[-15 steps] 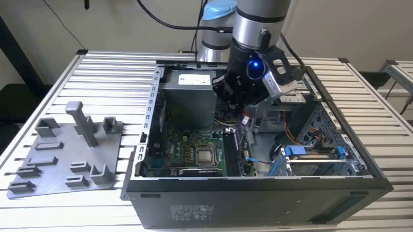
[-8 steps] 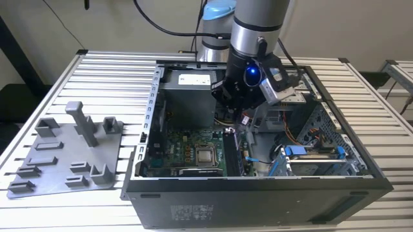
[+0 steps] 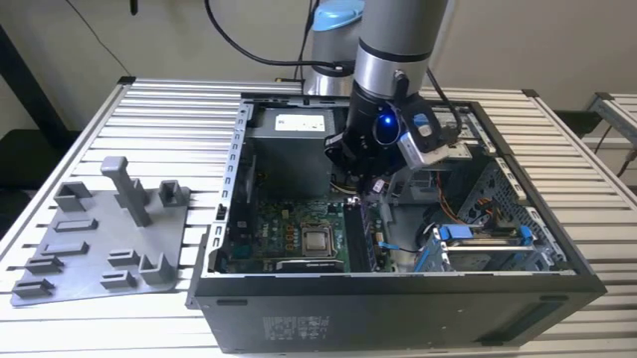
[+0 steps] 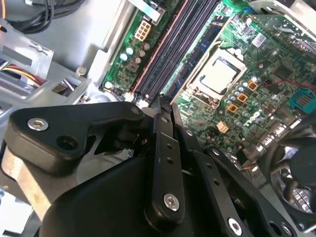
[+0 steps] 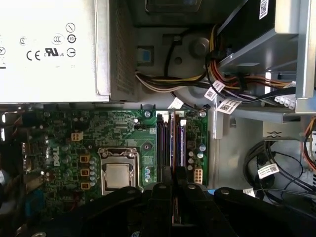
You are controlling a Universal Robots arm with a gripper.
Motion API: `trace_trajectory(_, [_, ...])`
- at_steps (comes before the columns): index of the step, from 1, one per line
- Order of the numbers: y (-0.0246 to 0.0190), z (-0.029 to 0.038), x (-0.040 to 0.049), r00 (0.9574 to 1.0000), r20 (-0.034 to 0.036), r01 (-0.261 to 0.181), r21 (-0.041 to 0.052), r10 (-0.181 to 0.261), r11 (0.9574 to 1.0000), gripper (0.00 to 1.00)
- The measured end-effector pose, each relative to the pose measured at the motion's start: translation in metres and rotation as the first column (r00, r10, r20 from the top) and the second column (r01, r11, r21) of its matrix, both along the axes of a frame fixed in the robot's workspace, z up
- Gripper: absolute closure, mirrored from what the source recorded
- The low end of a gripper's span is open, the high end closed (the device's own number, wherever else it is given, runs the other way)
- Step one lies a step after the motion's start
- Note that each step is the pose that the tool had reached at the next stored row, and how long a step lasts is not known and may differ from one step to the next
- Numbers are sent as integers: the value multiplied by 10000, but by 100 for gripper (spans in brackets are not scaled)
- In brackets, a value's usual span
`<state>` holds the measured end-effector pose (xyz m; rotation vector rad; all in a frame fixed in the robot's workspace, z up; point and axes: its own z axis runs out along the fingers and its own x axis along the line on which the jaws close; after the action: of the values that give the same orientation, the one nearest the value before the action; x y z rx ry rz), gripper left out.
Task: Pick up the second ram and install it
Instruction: 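Insert the second ram into the second slot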
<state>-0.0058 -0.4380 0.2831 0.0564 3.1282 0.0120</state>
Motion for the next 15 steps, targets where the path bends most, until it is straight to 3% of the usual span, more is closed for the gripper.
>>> trace_trajectory(6, [-34,-100,-2,9997,1,247,1,-247,9997,86])
trace_trajectory(15, [-94,-259,-12,9996,0,265,1,-265,9996,86])
